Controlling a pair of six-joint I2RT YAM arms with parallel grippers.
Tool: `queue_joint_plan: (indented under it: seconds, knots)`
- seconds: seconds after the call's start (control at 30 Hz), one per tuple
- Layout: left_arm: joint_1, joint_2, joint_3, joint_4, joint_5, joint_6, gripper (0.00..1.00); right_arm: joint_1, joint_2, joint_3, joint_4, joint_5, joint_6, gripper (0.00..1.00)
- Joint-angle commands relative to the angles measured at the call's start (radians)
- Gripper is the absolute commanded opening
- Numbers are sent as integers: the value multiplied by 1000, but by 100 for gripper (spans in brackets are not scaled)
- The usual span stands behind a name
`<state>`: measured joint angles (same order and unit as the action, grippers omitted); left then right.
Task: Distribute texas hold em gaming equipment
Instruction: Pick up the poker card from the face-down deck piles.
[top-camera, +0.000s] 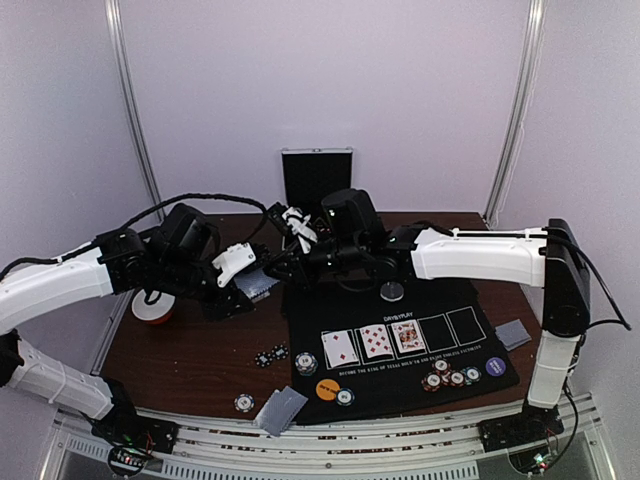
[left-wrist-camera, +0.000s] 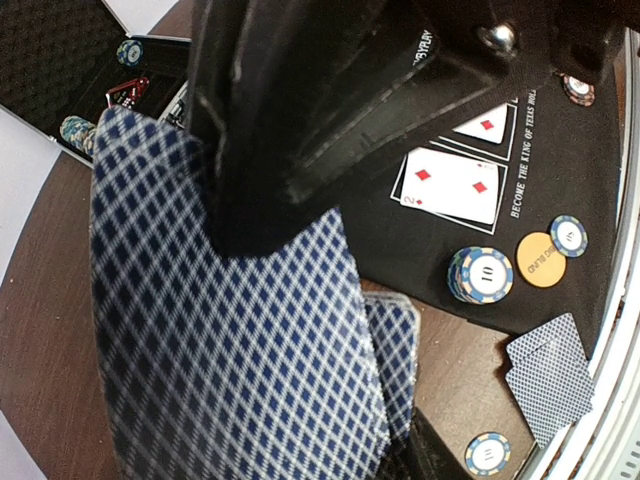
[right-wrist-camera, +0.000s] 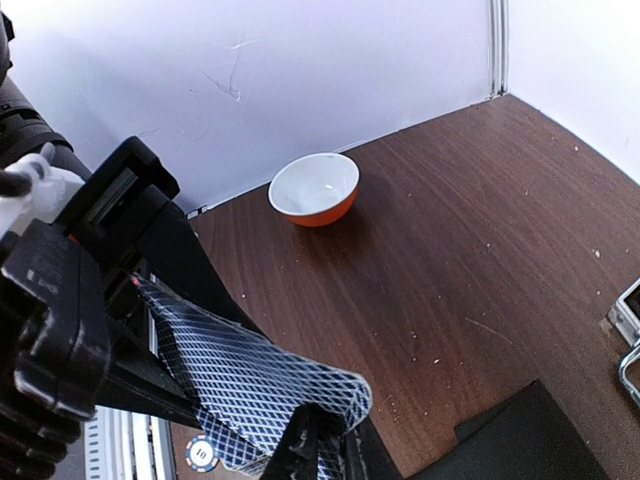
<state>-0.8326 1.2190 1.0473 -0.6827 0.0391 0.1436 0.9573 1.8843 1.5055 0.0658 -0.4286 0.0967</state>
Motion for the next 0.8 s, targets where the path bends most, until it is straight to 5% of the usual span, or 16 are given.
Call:
queue_joint_plan:
  seconds: [0.0, 0.1, 0.77]
  knots:
    - [-2, -24, -4, 46, 15, 7, 40, -5, -41, 9, -48, 8, -14, 8]
    - [-2, -24, -4, 46, 13, 8, 40, -6, -50, 9, -62, -3, -20, 0]
    - [-2, -25, -10, 49, 10, 6, 40, -14, -145, -18, -168, -74, -52, 0]
